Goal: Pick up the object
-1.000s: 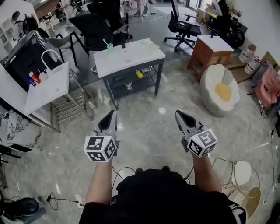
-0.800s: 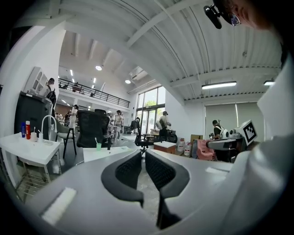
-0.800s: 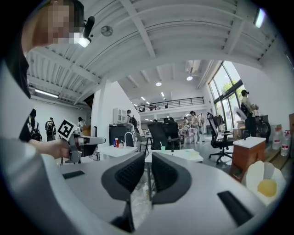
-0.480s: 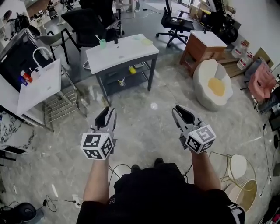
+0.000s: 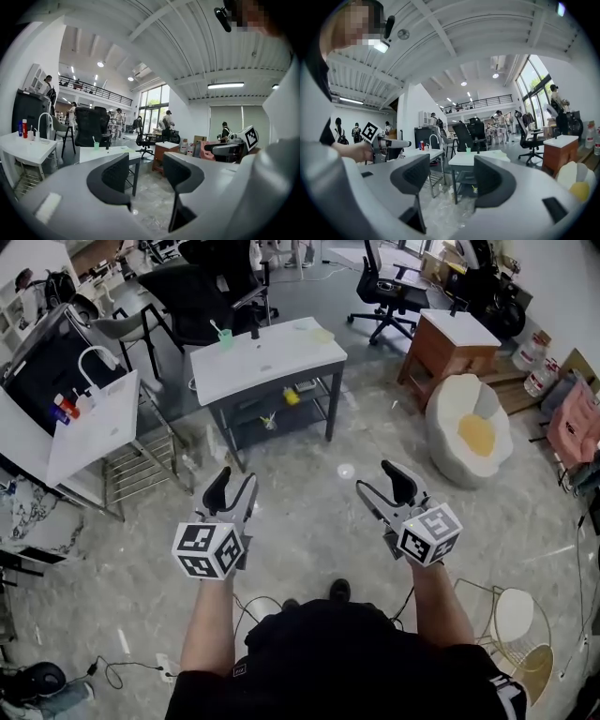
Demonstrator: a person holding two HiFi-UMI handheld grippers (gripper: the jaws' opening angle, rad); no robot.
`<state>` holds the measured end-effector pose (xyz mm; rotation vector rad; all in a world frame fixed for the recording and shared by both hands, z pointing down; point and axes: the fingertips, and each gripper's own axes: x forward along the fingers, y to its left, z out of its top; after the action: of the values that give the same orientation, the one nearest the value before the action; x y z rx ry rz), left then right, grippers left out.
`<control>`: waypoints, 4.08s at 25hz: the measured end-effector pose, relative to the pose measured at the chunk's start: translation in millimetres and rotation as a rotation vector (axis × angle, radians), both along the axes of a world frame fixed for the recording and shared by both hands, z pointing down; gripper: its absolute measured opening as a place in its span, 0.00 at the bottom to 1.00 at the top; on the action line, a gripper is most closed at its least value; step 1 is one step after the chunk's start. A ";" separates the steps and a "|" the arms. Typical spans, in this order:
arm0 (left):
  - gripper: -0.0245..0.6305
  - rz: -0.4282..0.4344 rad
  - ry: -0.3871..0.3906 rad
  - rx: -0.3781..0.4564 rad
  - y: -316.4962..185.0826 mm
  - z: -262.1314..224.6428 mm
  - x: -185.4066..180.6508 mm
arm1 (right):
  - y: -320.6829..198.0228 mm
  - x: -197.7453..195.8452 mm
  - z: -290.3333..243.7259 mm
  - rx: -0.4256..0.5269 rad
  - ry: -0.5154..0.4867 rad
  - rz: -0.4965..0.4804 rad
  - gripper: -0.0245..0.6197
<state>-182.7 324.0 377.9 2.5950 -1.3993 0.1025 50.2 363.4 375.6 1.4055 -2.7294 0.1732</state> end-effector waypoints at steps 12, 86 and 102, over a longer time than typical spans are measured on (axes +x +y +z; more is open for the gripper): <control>0.57 -0.045 -0.017 -0.035 -29.1 6.6 62.2 | -30.0 75.5 8.6 -0.007 -0.053 0.005 0.52; 0.39 0.065 -0.012 -0.188 -765.2 83.4 176.3 | -793.3 117.2 135.1 -0.309 0.023 -0.144 0.52; 0.35 0.078 0.005 -0.233 -792.1 112.0 143.8 | -855.5 57.7 218.0 -0.444 0.386 -0.197 0.52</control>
<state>-38.9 -468.1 489.9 2.4543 -1.2054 0.2544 107.9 -492.1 593.6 0.9326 -2.3045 0.4174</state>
